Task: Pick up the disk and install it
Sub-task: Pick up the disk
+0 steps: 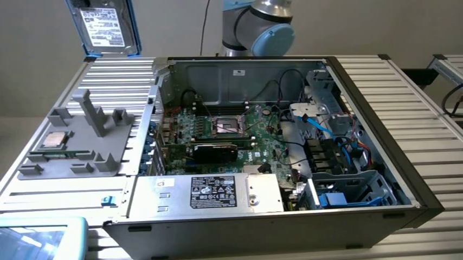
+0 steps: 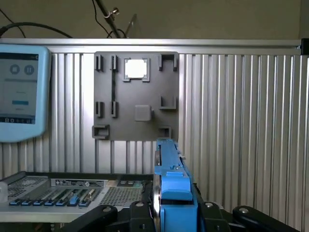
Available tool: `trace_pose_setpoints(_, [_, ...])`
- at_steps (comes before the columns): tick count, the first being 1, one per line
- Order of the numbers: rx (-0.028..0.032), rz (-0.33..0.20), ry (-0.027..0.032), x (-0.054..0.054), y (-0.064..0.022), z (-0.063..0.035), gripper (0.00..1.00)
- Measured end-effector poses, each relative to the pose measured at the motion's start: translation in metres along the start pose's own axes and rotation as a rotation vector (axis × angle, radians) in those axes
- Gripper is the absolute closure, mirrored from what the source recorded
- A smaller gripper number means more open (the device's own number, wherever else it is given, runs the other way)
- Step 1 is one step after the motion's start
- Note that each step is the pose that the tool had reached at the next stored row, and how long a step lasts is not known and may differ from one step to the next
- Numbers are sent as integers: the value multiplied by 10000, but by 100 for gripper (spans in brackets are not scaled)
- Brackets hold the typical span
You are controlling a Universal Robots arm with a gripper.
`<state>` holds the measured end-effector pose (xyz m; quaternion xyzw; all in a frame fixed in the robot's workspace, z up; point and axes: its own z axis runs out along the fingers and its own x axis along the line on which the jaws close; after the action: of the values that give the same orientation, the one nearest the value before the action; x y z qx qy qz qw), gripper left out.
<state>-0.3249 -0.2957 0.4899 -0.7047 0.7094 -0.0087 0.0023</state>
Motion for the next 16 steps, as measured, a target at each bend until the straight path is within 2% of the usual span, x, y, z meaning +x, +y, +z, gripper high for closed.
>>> trace_pose_setpoints(7, [-1,0,0,159,-125,-48,63])
trace_pose_setpoints(16, [-1,0,-6,413,-376,-116,63])
